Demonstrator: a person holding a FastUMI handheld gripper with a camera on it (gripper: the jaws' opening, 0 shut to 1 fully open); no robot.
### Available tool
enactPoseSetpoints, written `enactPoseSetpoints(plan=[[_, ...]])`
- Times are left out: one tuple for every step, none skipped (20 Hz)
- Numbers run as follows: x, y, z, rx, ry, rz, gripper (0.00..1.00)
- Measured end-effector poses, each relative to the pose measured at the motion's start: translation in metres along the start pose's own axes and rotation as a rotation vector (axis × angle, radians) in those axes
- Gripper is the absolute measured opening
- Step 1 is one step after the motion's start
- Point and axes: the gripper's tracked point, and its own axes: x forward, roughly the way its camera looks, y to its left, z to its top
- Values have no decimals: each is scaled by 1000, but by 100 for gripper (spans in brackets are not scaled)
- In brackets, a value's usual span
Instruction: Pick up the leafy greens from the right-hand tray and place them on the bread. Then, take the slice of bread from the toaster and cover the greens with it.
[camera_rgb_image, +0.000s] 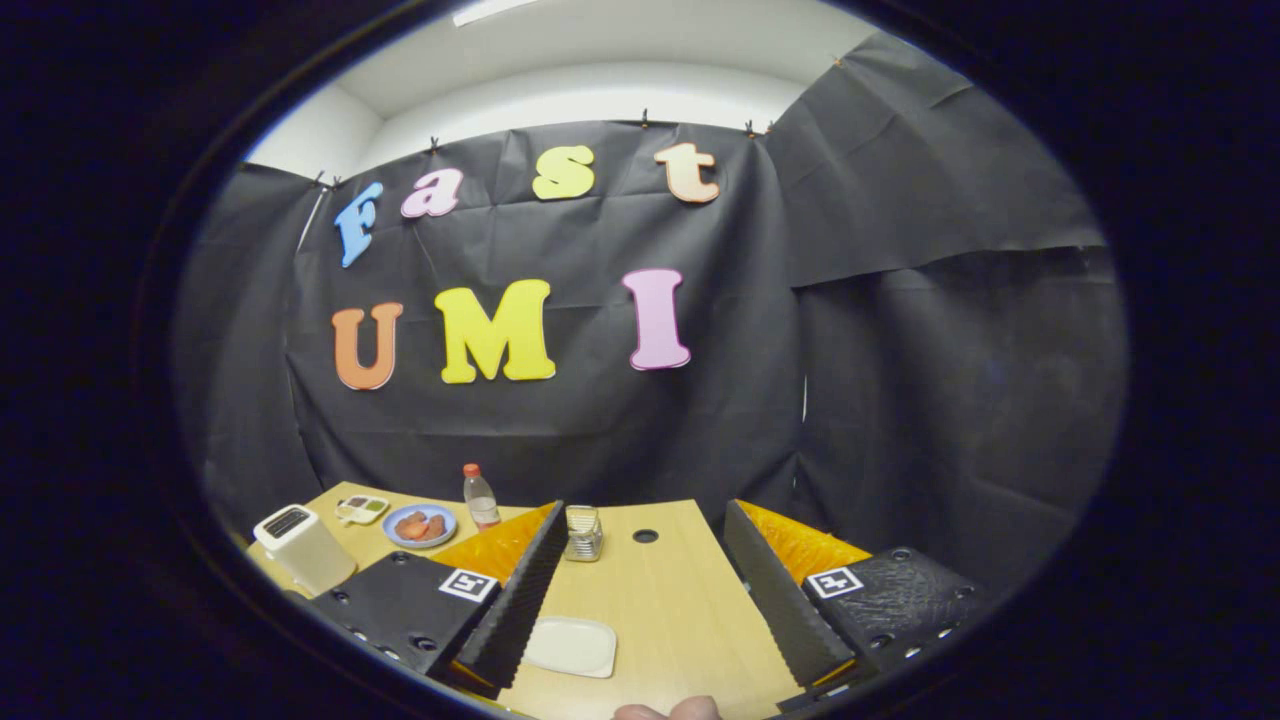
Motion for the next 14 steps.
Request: enactPoseSetpoints(plan=[[-1,0,0,-2,-3,4,96],[-4,0,0,-4,-6,8,96],[-5,4,-3,-2,1,17,96],[-7,7,-4,-3,7,32,96],[-8,11,-3,-3,8,43,96],[-8,15,-3,-5,8,59,96],[-7,20,-6,-6,12,74,96],[-6,25,-10,-10,20,86,96],[-5,25,-15,-12,29,86,96],[-4,27,-19,-4,37,88,96],[-5,31,-22,5,46,91,96],[-5,33,-25,13,56,99,96],[-4,35,-27,15,58,102,96],[-3,37,-27,14,57,105,96]])
